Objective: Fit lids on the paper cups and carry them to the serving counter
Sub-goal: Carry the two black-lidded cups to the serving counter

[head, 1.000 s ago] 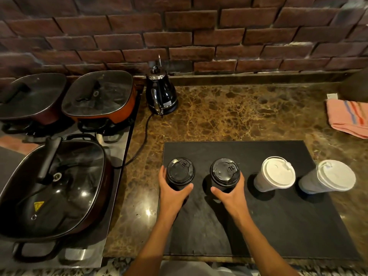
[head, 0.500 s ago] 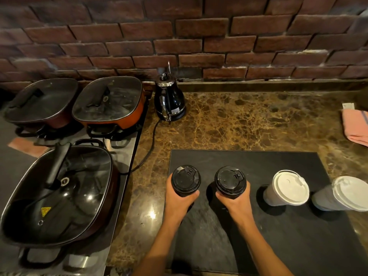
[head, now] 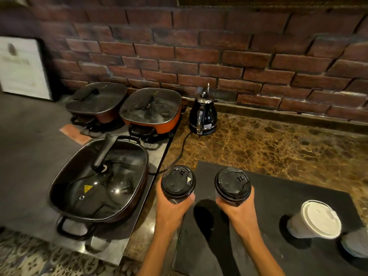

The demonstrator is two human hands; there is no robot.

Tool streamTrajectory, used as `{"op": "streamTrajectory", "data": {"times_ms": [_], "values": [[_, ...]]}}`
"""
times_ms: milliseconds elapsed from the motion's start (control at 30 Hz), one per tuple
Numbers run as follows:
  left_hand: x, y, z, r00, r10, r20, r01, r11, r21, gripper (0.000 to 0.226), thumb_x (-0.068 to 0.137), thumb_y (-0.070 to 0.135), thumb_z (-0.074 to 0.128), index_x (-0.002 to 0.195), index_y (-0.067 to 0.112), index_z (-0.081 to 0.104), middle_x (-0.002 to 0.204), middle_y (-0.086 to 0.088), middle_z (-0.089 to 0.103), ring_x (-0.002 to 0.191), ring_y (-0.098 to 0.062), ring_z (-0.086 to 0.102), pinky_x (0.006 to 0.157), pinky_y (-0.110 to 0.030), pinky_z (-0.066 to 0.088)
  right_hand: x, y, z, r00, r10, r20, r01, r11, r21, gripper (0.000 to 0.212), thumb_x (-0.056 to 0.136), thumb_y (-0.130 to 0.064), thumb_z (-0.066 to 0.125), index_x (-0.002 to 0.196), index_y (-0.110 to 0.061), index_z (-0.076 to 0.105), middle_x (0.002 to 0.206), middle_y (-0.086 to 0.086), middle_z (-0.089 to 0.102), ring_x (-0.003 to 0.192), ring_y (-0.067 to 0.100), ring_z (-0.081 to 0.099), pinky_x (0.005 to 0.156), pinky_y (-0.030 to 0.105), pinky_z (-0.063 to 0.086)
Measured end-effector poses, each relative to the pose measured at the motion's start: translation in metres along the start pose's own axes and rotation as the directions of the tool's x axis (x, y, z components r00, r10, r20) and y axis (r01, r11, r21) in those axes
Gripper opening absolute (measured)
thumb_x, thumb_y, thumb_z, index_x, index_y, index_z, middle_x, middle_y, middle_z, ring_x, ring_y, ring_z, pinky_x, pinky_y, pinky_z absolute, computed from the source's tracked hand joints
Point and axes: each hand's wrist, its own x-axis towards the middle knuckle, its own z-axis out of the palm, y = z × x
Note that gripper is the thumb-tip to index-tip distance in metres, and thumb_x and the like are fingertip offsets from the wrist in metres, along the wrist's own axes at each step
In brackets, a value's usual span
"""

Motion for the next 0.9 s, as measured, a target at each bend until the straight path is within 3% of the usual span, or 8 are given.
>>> {"op": "streamTrajectory", "data": {"times_ms": [100, 200, 333, 500, 600, 667, 800, 900], "values": [[-0.014, 0.015, -0.026, 0.998, 0.024, -0.065, -0.025, 1.0, -0.016, 0.092, 0.052, 0.046, 0.092, 0.124, 0.068, 0.038, 0.128, 0.025, 0.057, 0.116, 0.014, 0.055, 0.087, -0.01, 0.05, -0.012, -0.019, 0.019, 0.995, -0.064, 0.078, 0.063, 0.998, 0.016, 0.093, 0.067, -0.008, 0.092, 0.127, -0.047, 0.032, 0.124, -0.022, 0.051, 0.107, -0.021, 0.053, 0.087, 0.013, 0.04], [-0.032, 0.027, -0.05, 0.995, 0.023, -0.097, -0.025, 0.999, -0.027, 0.1, 0.053, 0.05, 0.092, 0.137, 0.049, 0.038, 0.134, 0.015, 0.057, 0.125, -0.003, 0.055, 0.104, -0.035, 0.048, -0.028, -0.035, 0.034, 0.983, -0.115, 0.143, 0.112, 0.993, 0.028, 0.088, 0.062, -0.02, 0.089, 0.122, -0.053, 0.034, 0.124, -0.021, 0.054, 0.109, -0.017, 0.055, 0.086, 0.013, 0.042], [-0.062, 0.044, -0.076, 0.987, 0.031, -0.158, -0.035, 0.999, -0.019, 0.106, 0.052, 0.055, 0.09, 0.143, 0.042, 0.036, 0.137, 0.012, 0.056, 0.128, -0.011, 0.053, 0.109, -0.043, 0.043, -0.05, -0.049, 0.042, 0.96, -0.164, 0.226, 0.154, 0.986, 0.059, 0.09, 0.064, -0.02, 0.093, 0.121, -0.057, 0.034, 0.125, -0.023, 0.053, 0.109, -0.017, 0.055, 0.089, 0.015, 0.042], [-0.114, 0.059, -0.095, 0.966, 0.051, -0.252, -0.06, 0.998, -0.028, 0.104, 0.057, 0.053, 0.091, 0.144, 0.043, 0.035, 0.138, 0.015, 0.054, 0.127, -0.009, 0.053, 0.107, -0.038, 0.043, -0.082, -0.063, 0.04, 0.928, -0.188, 0.321, 0.163, 0.981, 0.102, 0.099, 0.05, -0.045, 0.086, 0.134, -0.042, 0.033, 0.123, -0.021, 0.055, 0.107, -0.015, 0.058, 0.077, 0.008, 0.05], [-0.149, 0.065, -0.101, 0.949, 0.062, -0.31, -0.076, 0.997, -0.033, 0.09, 0.056, 0.053, 0.09, 0.131, 0.056, 0.04, 0.13, 0.024, 0.056, 0.115, 0.013, 0.056, 0.092, -0.014, 0.049, -0.102, -0.064, 0.033, 0.899, -0.215, 0.383, 0.184, 0.976, 0.117, 0.096, 0.06, -0.024, 0.091, 0.134, -0.042, 0.033, 0.124, -0.021, 0.055, 0.107, -0.017, 0.057, 0.077, 0.001, 0.047], [-0.176, 0.068, -0.104, 0.933, 0.057, -0.355, -0.076, 0.996, -0.04, 0.088, 0.052, 0.057, 0.087, 0.127, 0.059, 0.04, 0.128, 0.025, 0.056, 0.11, 0.021, 0.055, 0.077, -0.003, 0.049, -0.118, -0.064, 0.027, 0.881, -0.217, 0.42, 0.175, 0.975, 0.137, 0.095, 0.069, -0.008, 0.091, 0.133, -0.046, 0.033, 0.126, -0.022, 0.054, 0.11, -0.017, 0.056, 0.079, 0.006, 0.048], [-0.238, 0.063, -0.115, 0.883, 0.027, -0.468, -0.047, 0.998, -0.031, 0.085, 0.05, 0.055, 0.089, 0.115, 0.076, 0.039, 0.117, 0.039, 0.059, 0.106, 0.024, 0.055, 0.072, 0.0, 0.048, -0.16, -0.063, 0.019, 0.848, -0.224, 0.479, 0.156, 0.972, 0.177, 0.094, 0.068, -0.009, 0.092, 0.128, -0.053, 0.034, 0.121, -0.033, 0.054, 0.109, -0.019, 0.054, 0.078, 0.002, 0.047], [-0.29, 0.057, -0.129, 0.831, -0.009, -0.556, -0.009, 1.0, -0.029, 0.086, 0.049, 0.057, 0.089, 0.116, 0.075, 0.038, 0.116, 0.037, 0.06, 0.106, 0.022, 0.056, 0.073, -0.007, 0.05, -0.198, -0.058, 0.019, 0.807, -0.206, 0.554, 0.121, 0.975, 0.187, 0.093, 0.066, -0.015, 0.093, 0.119, -0.063, 0.034, 0.11, -0.049, 0.054, 0.107, -0.021, 0.055, 0.078, 0.003, 0.047]]}}
